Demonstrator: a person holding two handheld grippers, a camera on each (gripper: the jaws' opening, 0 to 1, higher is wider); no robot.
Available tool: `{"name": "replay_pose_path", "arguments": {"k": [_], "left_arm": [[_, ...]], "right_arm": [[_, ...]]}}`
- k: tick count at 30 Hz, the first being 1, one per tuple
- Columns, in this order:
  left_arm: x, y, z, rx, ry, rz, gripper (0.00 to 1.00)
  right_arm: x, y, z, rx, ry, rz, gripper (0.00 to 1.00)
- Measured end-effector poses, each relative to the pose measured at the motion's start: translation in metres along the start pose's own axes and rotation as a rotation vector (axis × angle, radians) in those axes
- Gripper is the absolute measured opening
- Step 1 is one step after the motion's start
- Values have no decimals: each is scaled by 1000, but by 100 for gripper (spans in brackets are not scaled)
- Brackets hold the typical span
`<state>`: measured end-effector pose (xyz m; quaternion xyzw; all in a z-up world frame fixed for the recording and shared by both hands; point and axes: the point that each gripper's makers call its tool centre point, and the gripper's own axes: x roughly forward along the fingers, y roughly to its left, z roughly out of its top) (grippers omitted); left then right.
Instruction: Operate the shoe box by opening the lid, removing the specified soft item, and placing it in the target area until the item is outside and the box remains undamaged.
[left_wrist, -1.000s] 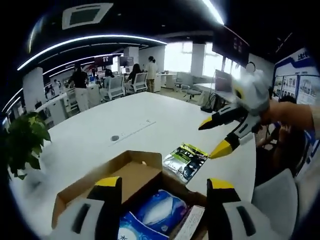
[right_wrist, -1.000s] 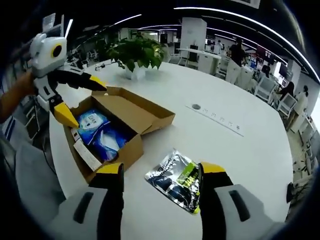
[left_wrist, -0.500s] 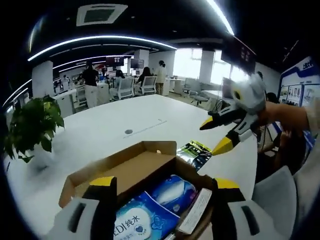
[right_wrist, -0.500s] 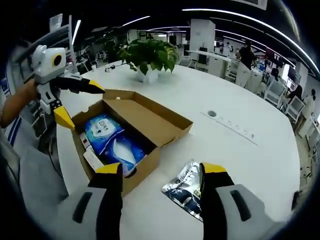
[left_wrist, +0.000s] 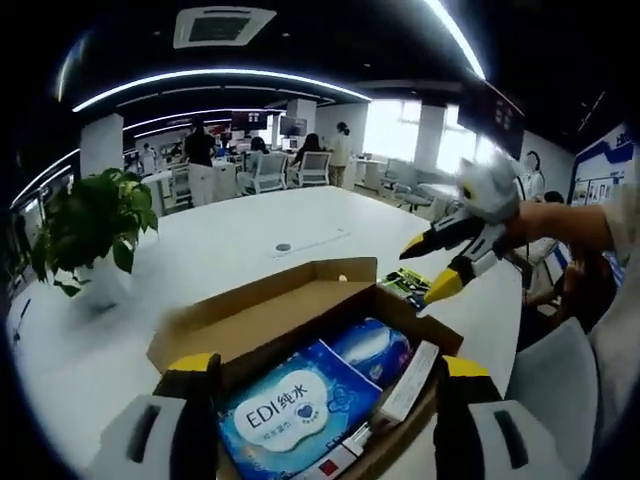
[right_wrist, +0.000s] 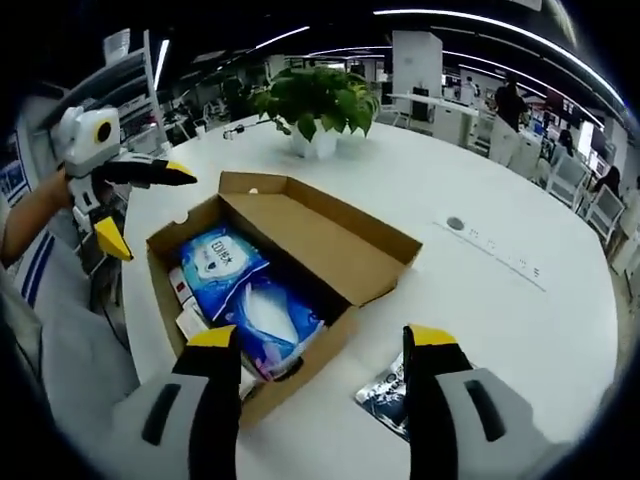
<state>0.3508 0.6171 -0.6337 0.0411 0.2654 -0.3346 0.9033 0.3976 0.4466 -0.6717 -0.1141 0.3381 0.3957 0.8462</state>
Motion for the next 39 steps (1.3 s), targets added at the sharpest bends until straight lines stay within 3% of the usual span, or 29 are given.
{"name": "replay_pose_path", "arguments": {"k": [13,39], "left_arm": [[-23,14,-31,-18,20,37,96],[-52,20,-47,-42,-16,84,100]], "right_arm": [[31,28,6,-7,0,68,62],[93,76,20,-8,23,211,47]]}}
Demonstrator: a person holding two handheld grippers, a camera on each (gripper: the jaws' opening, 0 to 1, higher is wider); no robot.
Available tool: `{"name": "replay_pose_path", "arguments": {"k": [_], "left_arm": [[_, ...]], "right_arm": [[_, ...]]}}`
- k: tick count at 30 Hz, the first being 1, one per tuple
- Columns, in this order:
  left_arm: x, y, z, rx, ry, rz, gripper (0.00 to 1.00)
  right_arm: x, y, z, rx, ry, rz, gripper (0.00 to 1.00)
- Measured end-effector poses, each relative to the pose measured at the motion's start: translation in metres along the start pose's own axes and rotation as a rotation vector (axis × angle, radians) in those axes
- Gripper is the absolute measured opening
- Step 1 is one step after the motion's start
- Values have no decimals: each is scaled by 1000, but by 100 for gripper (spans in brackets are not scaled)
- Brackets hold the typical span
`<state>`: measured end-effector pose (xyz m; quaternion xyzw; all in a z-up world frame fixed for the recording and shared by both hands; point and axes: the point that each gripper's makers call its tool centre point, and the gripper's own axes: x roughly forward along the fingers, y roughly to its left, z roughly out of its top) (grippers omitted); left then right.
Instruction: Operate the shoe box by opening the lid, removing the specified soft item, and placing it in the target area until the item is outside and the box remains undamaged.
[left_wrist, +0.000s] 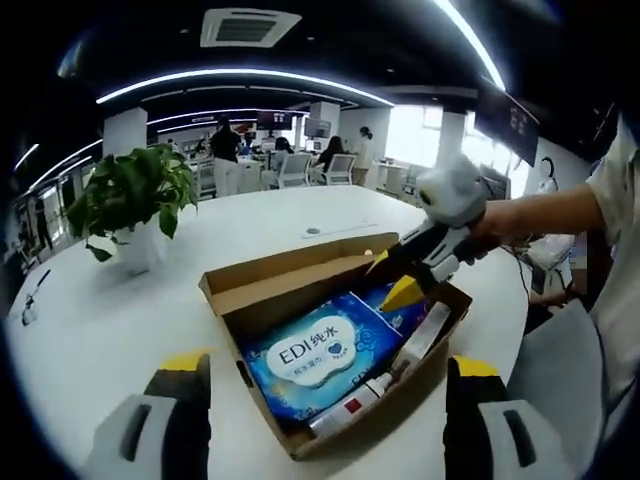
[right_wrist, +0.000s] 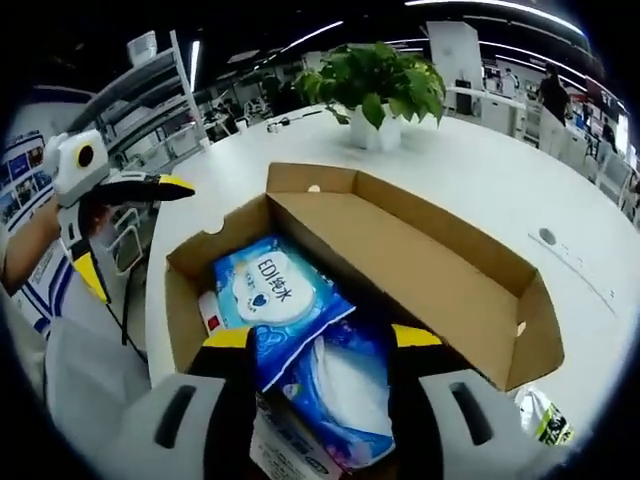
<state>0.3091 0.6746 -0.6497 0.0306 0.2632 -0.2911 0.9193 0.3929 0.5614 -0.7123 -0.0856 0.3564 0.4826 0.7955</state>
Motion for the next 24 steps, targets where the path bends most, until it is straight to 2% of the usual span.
{"name": "replay_pose_path", "arguments": {"k": [5,15,19,20,24], "left_arm": [[-7,1,-3,-4,-12,12,100],[-14,-3,-10,7,-16,14,97],[-16,-3,-12,3,-15,18,96],[-16,-3,-13,0,-17,19,96],[-16,-4,-17,-8,-11,19,96]], "right_arm": [[12,1,-1,39,16,17,42],[33,-1,-4,24,42,16,26],[40,-2,-6,100,47,21,21],[41,-2,-5,143,41,19,21],[41,-3,-4,142,40,16,19]]}}
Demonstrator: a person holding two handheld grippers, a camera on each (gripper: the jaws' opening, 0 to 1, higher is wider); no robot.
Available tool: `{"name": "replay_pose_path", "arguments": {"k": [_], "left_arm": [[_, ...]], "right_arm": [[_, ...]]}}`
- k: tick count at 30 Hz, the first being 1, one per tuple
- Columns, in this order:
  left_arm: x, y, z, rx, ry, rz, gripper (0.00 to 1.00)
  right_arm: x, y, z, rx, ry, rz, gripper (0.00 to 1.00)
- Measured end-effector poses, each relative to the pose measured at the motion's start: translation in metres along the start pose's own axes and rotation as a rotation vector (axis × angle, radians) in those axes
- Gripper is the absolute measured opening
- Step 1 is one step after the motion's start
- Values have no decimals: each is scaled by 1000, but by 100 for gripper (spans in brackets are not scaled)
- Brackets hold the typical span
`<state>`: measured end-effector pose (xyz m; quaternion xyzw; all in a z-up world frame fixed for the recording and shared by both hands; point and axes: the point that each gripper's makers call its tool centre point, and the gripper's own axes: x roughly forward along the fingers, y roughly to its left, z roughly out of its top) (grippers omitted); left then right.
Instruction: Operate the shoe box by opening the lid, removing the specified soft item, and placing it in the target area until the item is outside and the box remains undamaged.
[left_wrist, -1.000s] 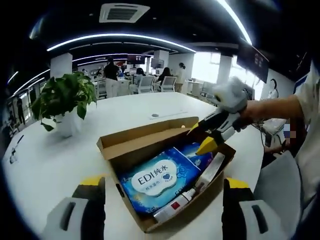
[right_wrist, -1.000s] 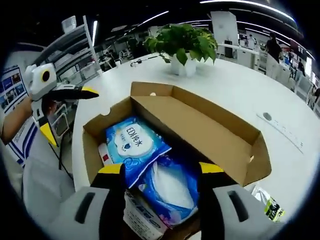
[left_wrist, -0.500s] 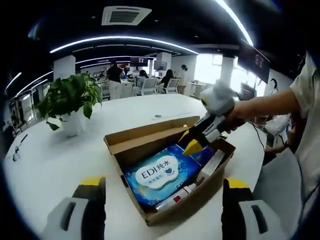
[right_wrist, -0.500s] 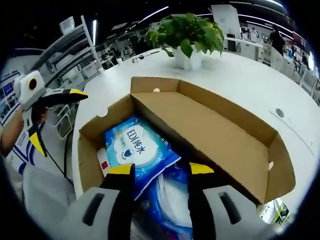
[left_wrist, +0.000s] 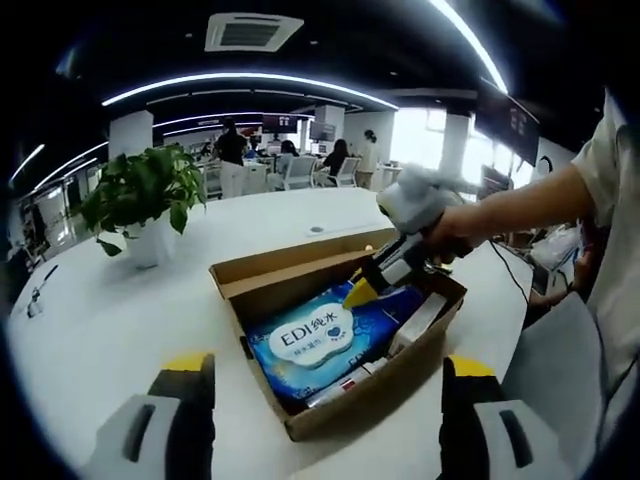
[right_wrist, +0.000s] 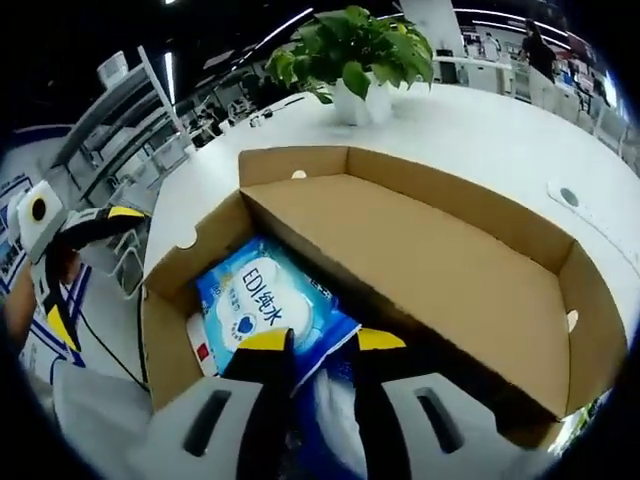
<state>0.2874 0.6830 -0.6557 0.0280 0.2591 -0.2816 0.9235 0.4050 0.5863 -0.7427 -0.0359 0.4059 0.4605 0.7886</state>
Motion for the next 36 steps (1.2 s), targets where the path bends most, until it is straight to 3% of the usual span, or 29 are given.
{"name": "replay_pose_path", "arguments": {"k": [3,11,14,17,29,36], "left_arm": [[1,-2,-1,1,3,-4,95],[5,-6,2,9,1,-11,94],[5,-6,3,8,-1,-9,93],[6,-6,3,9,4,-7,93],[18,-6,6,7,17,3,85],[29,-3,6,13,40,11,79]], "right_arm": [[-2,-5,0,-63,7,-31,12],[-7,1,2,-40,-3,-41,5],[-11,2,7,-46,-28,-58,4],[-13,4,9,-123,-34,-81,3],[-39,7,25,-185,-89,-131,1],[-56,3,30,-179,-115,-151,0]]}}
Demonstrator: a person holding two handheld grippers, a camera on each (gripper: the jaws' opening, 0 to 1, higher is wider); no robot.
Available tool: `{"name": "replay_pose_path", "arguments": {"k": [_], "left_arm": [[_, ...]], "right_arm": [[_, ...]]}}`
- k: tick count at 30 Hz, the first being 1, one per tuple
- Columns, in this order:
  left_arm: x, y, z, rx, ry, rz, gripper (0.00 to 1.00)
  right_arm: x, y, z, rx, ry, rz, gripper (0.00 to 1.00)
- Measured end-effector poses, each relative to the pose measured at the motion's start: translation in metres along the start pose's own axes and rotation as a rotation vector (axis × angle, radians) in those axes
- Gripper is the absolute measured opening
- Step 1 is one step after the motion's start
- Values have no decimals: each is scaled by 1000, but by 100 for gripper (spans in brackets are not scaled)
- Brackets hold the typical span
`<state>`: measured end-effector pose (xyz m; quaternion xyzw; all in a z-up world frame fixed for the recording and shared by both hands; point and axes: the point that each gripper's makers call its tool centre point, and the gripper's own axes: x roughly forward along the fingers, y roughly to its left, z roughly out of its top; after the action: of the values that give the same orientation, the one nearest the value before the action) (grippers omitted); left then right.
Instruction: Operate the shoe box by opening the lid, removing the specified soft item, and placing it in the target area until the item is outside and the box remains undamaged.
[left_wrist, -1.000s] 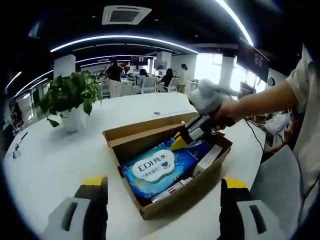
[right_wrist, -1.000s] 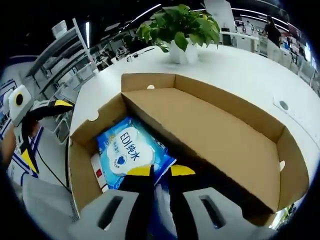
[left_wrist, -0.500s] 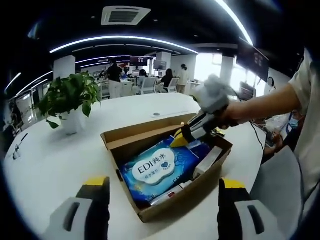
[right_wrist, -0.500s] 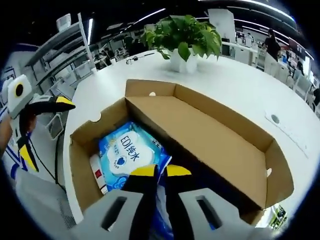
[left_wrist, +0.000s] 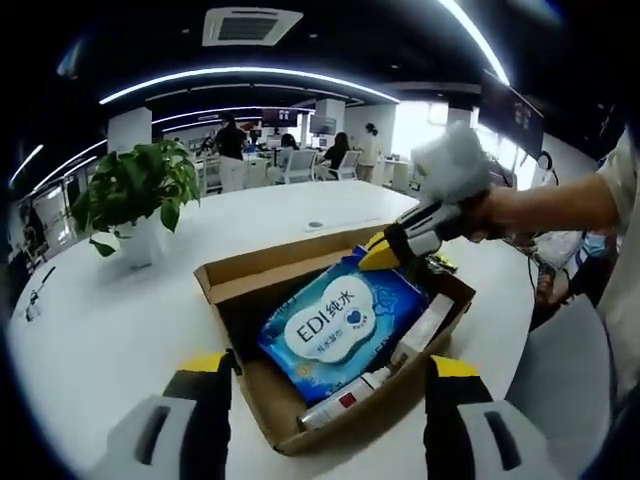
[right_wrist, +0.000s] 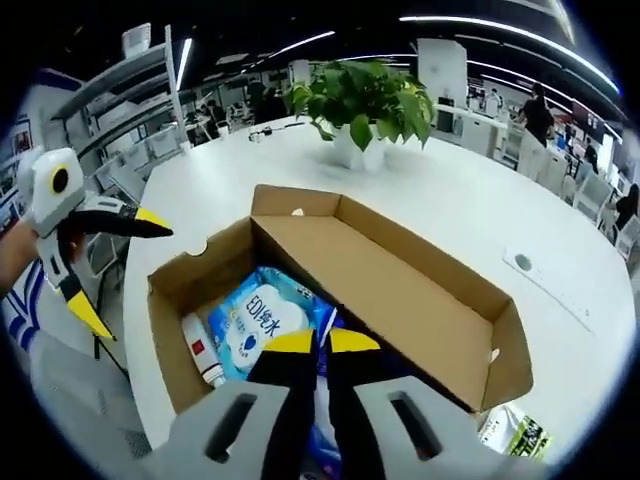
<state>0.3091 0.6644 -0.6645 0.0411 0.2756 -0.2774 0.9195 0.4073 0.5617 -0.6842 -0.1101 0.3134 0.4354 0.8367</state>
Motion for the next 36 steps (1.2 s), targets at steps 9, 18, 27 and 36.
{"name": "replay_pose_path", "arguments": {"k": [9,18,27,36], "left_arm": [[13,2,-1,19,49,-1,71],[31,5,-2,22,99,-14,63],[48,8,-14,-22,181,-25,49],[67,5,-24,-73,237,-58,39]], "right_arm": [[-20,-16,-10,46,-10,-36,0],[-30,-29,-27,99,-5,-57,1],[-34,-37,-39,109,2,-68,1],[-36,-38,-43,92,5,-77,1]]}}
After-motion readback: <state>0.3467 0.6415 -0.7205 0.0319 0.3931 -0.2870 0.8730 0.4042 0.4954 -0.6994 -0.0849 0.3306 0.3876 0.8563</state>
